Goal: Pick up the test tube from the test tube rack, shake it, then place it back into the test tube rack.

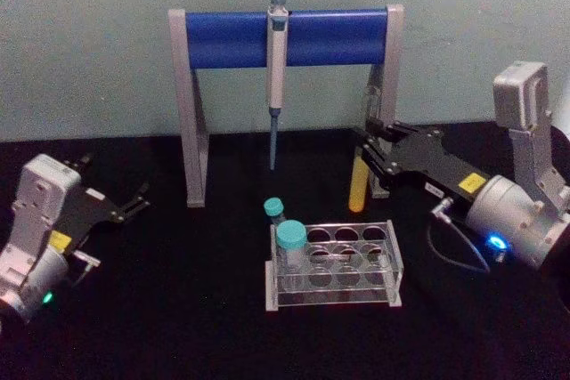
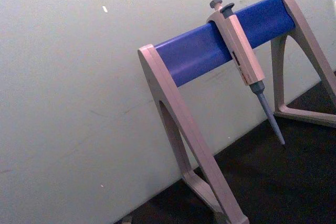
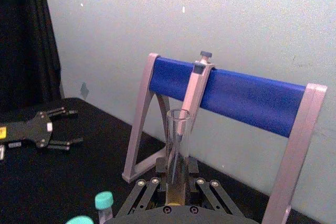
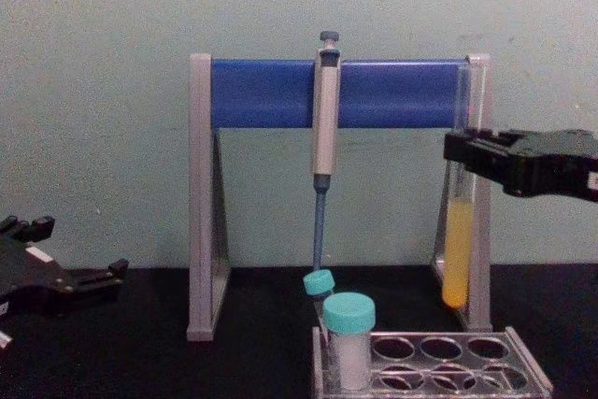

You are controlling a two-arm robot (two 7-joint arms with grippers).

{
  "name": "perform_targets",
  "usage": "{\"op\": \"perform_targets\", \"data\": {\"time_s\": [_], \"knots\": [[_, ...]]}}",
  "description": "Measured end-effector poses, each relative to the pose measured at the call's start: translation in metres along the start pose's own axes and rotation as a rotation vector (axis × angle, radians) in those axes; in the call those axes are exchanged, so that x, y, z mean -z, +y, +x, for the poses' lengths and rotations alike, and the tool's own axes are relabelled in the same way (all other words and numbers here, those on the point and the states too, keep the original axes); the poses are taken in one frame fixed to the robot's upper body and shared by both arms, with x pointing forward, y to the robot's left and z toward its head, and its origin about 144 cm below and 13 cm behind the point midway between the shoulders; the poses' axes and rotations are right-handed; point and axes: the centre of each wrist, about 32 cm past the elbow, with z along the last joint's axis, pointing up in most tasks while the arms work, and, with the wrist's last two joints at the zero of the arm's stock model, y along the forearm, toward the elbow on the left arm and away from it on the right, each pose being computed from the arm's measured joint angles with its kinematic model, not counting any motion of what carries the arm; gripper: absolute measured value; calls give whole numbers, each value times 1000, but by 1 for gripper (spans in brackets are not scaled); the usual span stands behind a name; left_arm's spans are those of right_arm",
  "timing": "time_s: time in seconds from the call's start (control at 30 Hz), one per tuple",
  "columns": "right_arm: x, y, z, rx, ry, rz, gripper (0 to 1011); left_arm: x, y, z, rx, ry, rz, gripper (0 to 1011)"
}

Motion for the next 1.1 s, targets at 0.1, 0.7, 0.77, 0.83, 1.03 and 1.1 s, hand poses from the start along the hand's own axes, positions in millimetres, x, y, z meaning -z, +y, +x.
{"op": "perform_targets", "data": {"time_s": [0.1,0.7,0.77,0.83,1.03,1.1], "knots": [[1,-6,-2,-6,-5,-13,228,0,0,0,0,0,0,1001],[3,5,-19,-122,32,23,228,0,0,0,0,0,0,1001],[4,8,-17,-114,33,29,228,0,0,0,0,0,0,1001],[4,12,-15,-96,33,39,228,0,0,0,0,0,0,1001],[4,16,-9,-51,28,45,228,0,0,0,0,0,0,1001],[4,15,-7,-37,27,45,228,0,0,0,0,0,0,1001]]}}
